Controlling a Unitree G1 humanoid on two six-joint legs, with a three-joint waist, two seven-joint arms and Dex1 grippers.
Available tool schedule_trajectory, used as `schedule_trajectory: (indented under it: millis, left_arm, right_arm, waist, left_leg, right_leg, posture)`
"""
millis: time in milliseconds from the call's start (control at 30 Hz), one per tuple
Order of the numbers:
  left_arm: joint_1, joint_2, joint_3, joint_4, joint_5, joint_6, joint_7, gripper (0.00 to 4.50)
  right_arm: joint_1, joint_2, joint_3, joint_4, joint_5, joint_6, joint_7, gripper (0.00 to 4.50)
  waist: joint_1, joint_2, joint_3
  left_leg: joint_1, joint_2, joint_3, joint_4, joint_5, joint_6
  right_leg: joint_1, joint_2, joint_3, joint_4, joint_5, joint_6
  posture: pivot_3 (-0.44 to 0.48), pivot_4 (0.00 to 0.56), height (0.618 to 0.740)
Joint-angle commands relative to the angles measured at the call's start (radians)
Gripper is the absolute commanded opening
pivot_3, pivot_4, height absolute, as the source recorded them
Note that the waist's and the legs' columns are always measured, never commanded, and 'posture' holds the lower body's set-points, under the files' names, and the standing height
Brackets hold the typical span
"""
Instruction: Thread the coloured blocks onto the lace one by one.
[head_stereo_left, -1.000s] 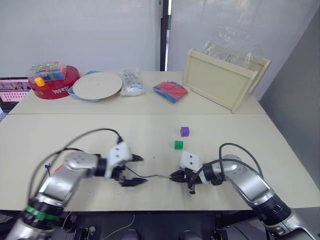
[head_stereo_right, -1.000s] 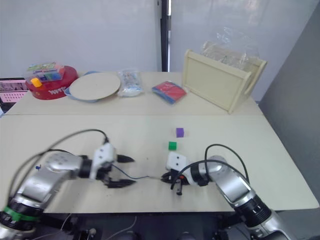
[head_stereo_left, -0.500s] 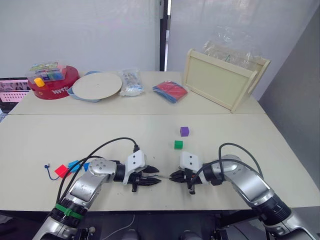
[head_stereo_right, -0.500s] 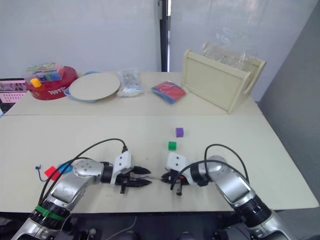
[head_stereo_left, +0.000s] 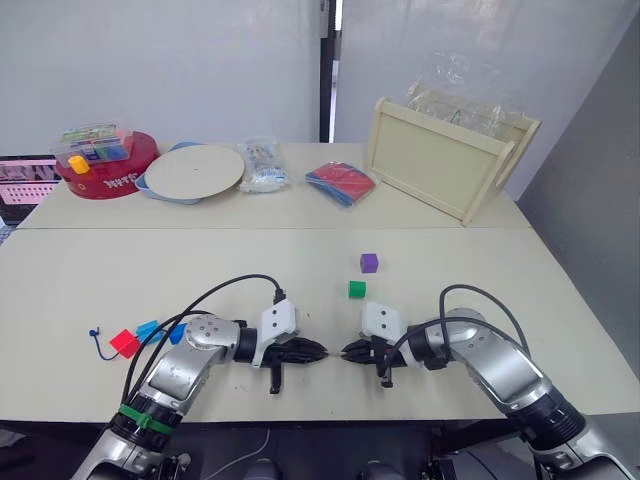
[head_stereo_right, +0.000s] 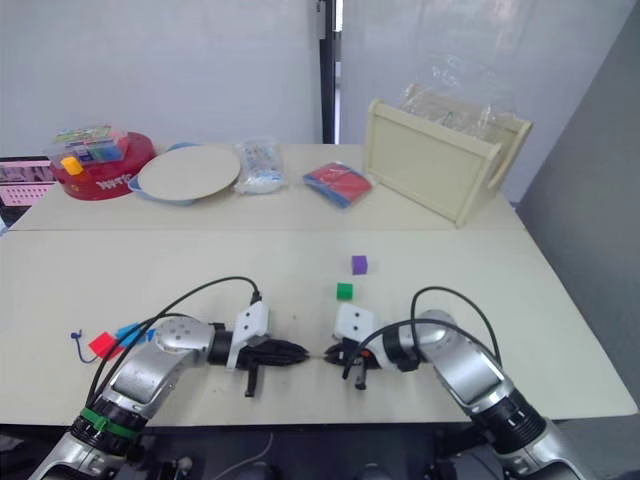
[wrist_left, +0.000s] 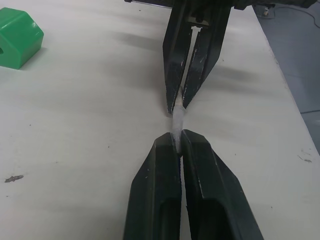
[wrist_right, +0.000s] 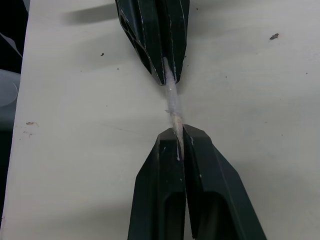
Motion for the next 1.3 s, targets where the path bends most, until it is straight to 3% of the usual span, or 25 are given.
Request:
schedule_trajectory:
  millis: [33, 233, 367, 600, 800, 1200, 1300]
  left_arm:
    - [-0.019, -0.003, 0.026, -0.026, -0.015, -0.006, 0.007, 0.0]
    - [0.009, 0.031, 0.053, -0.052, -0.028, 0.015, 0.002, 0.0]
    - [0.051, 0.072, 0.091, -0.088, -0.047, 0.041, 0.011, 0.0]
    - [0.097, 0.107, 0.13, -0.134, -0.055, 0.084, 0.032, 0.0]
    - [0.109, 0.121, 0.135, -0.155, -0.062, 0.098, 0.036, 0.0]
    - [0.117, 0.149, 0.139, -0.157, -0.066, 0.098, 0.039, 0.0]
    - [0.128, 0.156, 0.142, -0.16, -0.068, 0.094, 0.039, 0.0]
  right_arm:
    - [0.03, 0.011, -0.055, -0.076, 0.058, 0.055, -0.018, 0.94]
    - [0.13, 0.053, -0.252, -0.166, 0.151, 0.174, -0.165, 2.99]
    - [0.219, 0.17, -0.342, -0.218, 0.14, 0.218, -0.369, 4.41]
    - [0.311, 0.476, -0.31, -0.263, -0.045, 0.167, -0.823, 4.46]
    - [0.281, 0.688, -0.228, -0.172, -0.179, 0.073, -1.071, 4.46]
    - [0.104, 0.783, -0.227, 0.237, -0.185, -0.17, -1.139, 4.46]
    - [0.102, 0.788, -0.222, 0.258, -0.174, -0.184, -1.135, 3.67]
  waist:
    - [0.0, 0.0, 0.0]
    - [0.002, 0.0, 0.0]
    - [-0.002, 0.0, 0.0]
    - [-0.003, 0.0, 0.0]
    - [-0.003, 0.0, 0.0]
    - [-0.008, 0.0, 0.0]
    - [-0.01, 0.0, 0.0]
  left_leg:
    - [0.0, 0.0, 0.0, 0.0, 0.0, 0.0]
    - [-0.001, 0.0, 0.0, 0.001, 0.0, 0.0]
    - [0.0, 0.0, 0.0, 0.001, 0.0, 0.0]
    - [0.0, 0.0, 0.0, 0.0, 0.0, 0.0]
    - [0.0, 0.0, 0.0, 0.0, 0.0, 0.0]
    - [0.001, 0.0, 0.0, -0.001, 0.0, -0.001]
    - [0.002, 0.0, 0.0, -0.001, 0.0, -0.001]
  right_leg:
    - [0.0, 0.0, 0.0, 0.0, 0.0, 0.0]
    - [0.0, 0.0, 0.0, 0.0, 0.0, 0.0]
    - [0.0, 0.0, 0.0, 0.001, 0.0, 0.0]
    - [-0.001, 0.0, 0.001, 0.002, 0.0, 0.0]
    - [-0.002, 0.0, 0.001, 0.003, 0.0, 0.0]
    - [-0.002, 0.0, 0.001, 0.004, 0.0, 0.0]
    - [-0.002, 0.0, 0.001, 0.005, 0.0, 0.0]
  posture:
    - [0.0, 0.15, 0.74]
    - [0.0, 0.15, 0.74]
    - [0.0, 0.15, 0.74]
    - [0.0, 0.15, 0.74]
    - [0.0, 0.15, 0.74]
    - [0.0, 0.15, 0.74]
    - [0.0, 0.15, 0.74]
